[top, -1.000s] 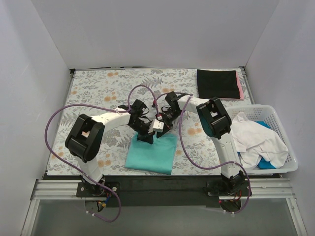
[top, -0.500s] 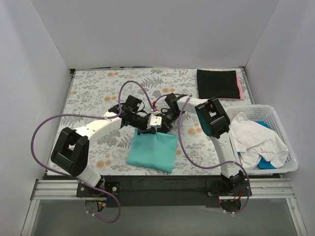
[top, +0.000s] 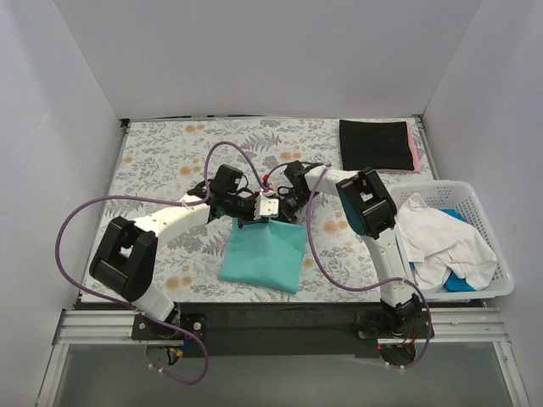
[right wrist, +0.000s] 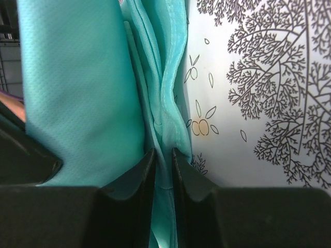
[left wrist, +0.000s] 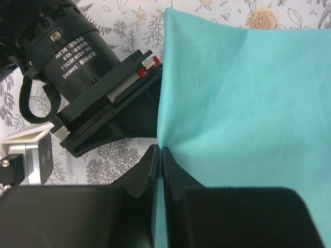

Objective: Fold and stack the t-shirts
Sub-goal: Fold the tshirt

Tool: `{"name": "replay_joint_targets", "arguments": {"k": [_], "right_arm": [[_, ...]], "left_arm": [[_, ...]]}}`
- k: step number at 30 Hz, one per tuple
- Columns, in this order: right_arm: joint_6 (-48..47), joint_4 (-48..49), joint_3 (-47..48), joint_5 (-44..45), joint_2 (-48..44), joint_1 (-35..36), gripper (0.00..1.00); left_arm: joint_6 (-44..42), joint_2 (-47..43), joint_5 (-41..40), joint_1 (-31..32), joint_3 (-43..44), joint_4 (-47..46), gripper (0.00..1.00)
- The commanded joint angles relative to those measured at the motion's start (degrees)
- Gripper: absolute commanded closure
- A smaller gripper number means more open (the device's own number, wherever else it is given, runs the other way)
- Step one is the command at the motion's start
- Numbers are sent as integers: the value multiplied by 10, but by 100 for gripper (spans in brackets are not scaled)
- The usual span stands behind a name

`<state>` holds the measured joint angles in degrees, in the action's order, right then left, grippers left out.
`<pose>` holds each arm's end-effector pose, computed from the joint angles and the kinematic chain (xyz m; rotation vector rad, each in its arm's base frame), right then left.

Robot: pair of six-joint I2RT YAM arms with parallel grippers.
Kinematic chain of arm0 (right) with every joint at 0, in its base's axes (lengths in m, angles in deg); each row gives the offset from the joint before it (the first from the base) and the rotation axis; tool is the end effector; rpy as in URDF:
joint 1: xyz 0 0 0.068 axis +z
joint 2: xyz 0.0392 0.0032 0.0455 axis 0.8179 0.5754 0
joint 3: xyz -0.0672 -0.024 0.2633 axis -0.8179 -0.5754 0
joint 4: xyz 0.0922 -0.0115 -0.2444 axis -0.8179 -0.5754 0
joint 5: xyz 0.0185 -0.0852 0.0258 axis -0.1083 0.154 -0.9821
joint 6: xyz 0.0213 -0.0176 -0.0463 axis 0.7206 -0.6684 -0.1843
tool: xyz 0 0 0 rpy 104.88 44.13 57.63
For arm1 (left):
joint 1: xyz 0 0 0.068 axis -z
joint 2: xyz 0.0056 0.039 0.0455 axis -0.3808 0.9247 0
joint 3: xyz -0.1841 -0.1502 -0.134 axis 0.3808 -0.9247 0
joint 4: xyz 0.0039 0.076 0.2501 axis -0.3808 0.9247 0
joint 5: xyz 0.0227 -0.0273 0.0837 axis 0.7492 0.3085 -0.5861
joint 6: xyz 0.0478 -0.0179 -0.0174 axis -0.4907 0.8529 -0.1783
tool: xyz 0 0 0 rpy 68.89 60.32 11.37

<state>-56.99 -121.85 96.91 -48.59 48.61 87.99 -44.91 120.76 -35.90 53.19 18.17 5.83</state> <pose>0.3498 0.2652 0.0947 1.1331 -2.3906 -1.5397 0.2602 -0.1825 0.2094 1.2954 2.0673 -0.9874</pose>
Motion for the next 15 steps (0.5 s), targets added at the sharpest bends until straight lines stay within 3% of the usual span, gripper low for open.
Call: {"name": "replay_joint_targets", "arguments": {"k": [1, 7, 9, 15], "right_arm": [[-32, 3, -4, 57, 18, 6, 74], [-31, 2, 0, 61, 17, 6, 73], [-28, 0, 7, 64, 14, 7, 72], [-33, -9, 54, 117, -25, 5, 64]], "left_arm": [[0, -12, -12, -4, -18, -51, 100], [-1, -21, -18, -4, -49, -95, 100], [12, -24, -34, -4, -50, -109, 85], [76, -74, -83, -9, -38, -86, 65]]}}
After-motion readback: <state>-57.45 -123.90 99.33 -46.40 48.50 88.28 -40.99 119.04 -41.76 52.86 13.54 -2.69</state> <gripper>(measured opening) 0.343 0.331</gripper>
